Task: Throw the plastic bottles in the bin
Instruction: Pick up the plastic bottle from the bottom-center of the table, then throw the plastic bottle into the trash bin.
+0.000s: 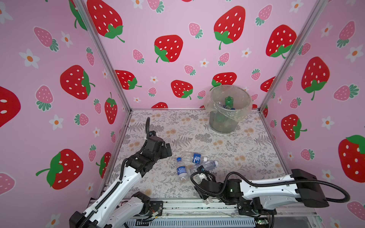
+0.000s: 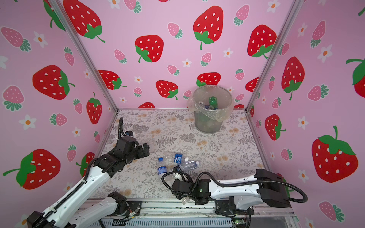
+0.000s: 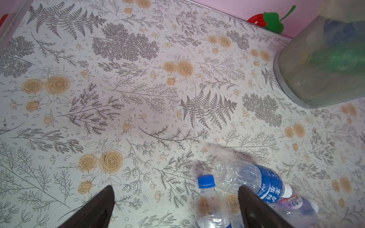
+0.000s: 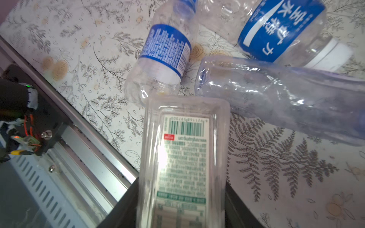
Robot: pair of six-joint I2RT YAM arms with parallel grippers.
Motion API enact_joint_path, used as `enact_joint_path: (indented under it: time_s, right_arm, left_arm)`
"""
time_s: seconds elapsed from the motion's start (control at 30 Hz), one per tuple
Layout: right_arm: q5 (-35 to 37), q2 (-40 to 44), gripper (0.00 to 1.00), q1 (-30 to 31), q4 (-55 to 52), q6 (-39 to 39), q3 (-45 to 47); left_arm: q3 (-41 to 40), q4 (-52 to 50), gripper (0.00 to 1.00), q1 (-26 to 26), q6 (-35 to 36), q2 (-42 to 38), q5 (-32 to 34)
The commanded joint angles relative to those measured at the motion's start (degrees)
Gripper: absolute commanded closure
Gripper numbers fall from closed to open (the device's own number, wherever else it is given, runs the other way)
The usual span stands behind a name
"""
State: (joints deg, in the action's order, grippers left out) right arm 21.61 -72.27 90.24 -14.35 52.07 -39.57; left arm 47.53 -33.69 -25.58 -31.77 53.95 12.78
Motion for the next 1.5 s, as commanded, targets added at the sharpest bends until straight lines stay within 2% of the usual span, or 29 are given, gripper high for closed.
enact_joint_path:
  time_s: [0.0,0.2,0.33,0.53,0.8,0.93,1.07,1.3,1.47]
  right_arm:
    - [2.15,3.66,0.45,-0.69,-6.45,2.76,-1.17]
    - [6.21,10.47,0.45,-2.63,-14.49,3.25,-4.12]
    - [2.24,15.1,0.46,-9.01,-15.43,0.78,-4.49]
    - [3.83,17.73,0.46,-19.48,-19.08,-6.87,-9.92]
    - [3.53,12.73,0.45,-33.42,-19.67,-20.12,-23.92]
    - [3.71,10.7,0.45,-38.62,-18.07,-24.37,-28.75]
    - [3.3,9.89,0.46,-43.37,-14.86,-26.52,-29.84]
    - [2.65,10.18,0.46,-51.64,-7.73,-29.19,-28.58]
    - [2.25,13.13,0.46,-55.82,1.62,-32.35,-26.37]
  left_arm:
    - [0.18,-0.01,0.01,0.28,-0.65,0.5,-0.43]
    - [0.34,0.28,0.01,0.25,-0.7,1.35,-1.0]
    - [0.48,0.29,0.01,0.27,-0.58,1.59,-1.27]
    - [0.65,-0.04,0.01,0.27,-1.01,1.49,-1.65]
    - [1.58,-0.01,0.01,0.27,-1.74,2.98,-3.94]
    - [2.01,-0.4,0.01,0.27,-1.37,3.09,-3.85]
    - [1.75,-0.16,0.01,0.4,-1.1,2.76,-2.93]
    - [2.21,0.49,0.01,0.46,-0.47,4.84,-3.33]
    - [2.34,1.26,0.01,0.56,0.15,6.32,-3.46]
